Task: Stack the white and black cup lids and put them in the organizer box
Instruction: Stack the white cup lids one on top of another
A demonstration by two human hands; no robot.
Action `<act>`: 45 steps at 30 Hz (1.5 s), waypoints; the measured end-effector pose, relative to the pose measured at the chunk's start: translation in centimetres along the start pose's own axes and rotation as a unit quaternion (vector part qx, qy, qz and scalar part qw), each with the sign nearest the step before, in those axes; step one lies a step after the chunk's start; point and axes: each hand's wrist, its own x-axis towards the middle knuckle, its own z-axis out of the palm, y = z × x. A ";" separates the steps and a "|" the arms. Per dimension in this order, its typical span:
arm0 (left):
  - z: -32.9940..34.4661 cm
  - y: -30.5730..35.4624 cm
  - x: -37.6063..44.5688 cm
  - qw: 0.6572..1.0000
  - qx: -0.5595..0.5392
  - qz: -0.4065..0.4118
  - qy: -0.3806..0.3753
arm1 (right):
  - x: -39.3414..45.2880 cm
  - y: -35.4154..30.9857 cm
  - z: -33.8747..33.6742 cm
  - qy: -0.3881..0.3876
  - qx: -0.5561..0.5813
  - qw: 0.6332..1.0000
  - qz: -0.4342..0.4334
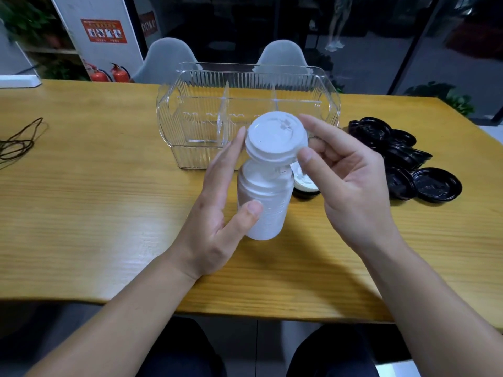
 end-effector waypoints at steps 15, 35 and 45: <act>0.1 0.0 -0.2 0.997 -0.044 -0.057 0.010 | -1.5 2.7 0.5 -0.068 -0.050 0.996 0.023; -0.1 -0.3 0.3 0.984 -0.090 -0.154 -0.003 | -1.0 2.8 0.2 -0.096 -0.097 0.989 0.050; 0.2 0.1 0.2 0.987 -0.085 -0.139 0.013 | -1.7 2.6 1.0 -0.048 -0.149 0.987 0.026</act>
